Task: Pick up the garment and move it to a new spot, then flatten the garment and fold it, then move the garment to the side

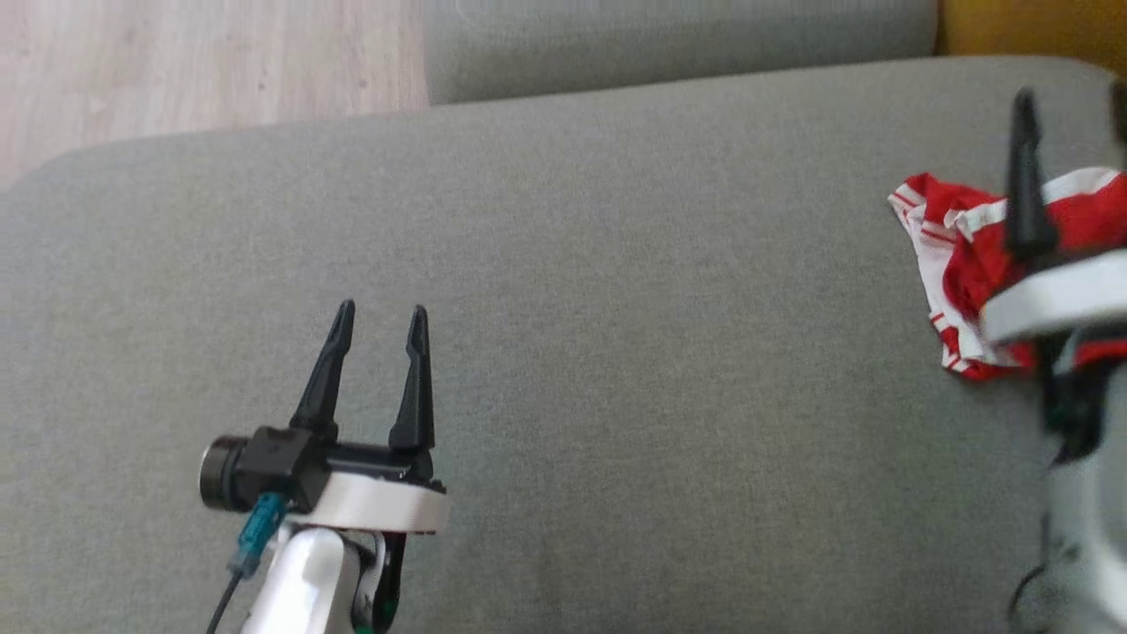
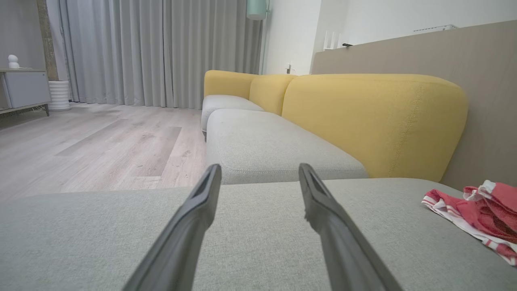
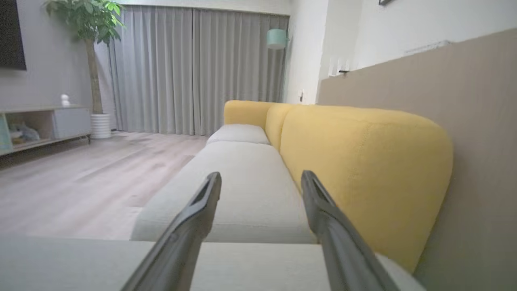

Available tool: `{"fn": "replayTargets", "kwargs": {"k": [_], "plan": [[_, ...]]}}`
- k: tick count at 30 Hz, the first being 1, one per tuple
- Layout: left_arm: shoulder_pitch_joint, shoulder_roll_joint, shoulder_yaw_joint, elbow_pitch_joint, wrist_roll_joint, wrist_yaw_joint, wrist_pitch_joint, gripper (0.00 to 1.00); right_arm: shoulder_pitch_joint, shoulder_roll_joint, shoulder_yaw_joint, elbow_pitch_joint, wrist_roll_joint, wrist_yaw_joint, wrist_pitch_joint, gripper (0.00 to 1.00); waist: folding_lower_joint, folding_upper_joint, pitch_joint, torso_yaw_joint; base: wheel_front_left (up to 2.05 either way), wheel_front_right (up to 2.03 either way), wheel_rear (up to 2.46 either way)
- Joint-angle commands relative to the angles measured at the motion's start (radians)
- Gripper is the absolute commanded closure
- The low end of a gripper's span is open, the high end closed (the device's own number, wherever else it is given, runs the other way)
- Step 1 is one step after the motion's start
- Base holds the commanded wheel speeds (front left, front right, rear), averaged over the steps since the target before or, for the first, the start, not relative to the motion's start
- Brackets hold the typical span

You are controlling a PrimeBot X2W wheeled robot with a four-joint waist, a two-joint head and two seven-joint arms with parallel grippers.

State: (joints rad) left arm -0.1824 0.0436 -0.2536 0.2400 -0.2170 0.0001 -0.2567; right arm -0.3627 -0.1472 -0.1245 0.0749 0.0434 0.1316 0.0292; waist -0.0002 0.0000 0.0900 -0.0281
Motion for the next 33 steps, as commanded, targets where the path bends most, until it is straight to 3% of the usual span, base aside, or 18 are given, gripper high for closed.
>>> {"fn": "replayTargets", "kwargs": {"k": [1, 6, 15, 33], "plan": [[-0.012, 0.007, 0.032, -0.034, -0.011, 0.006, -0.005, 0.0, 0.022, 0.022, 0.014, -0.049, 0.014, -0.001, -0.017, 0.0, 0.0002, 0.0, -0.028, 0.009, 0.0, 0.0, 0.0], [0.036, 0.007, 0.026, -0.034, -0.026, 0.017, -0.005, 0.0, 0.159, 0.09, 0.033, -0.043, 0.081, -0.001, -0.096, 0.0, 0.0002, 0.0, -0.073, 0.021, 0.0, 0.0, 0.0], [0.107, 0.007, 0.017, -0.031, -0.026, 0.013, -0.005, 0.0, 0.354, 0.097, 0.105, 0.12, 0.179, -0.001, -0.265, 0.0, 0.0002, 0.0, -0.111, 0.036, 0.0, 0.0, 0.0], [0.149, 0.007, 0.034, -0.041, -0.06, 0.027, -0.005, 0.0, 0.392, 0.097, 0.127, 0.127, 0.153, -0.001, -0.291, 0.0, 0.0002, 0.0, -0.129, 0.022, 0.0, 0.0, 0.0]]}}
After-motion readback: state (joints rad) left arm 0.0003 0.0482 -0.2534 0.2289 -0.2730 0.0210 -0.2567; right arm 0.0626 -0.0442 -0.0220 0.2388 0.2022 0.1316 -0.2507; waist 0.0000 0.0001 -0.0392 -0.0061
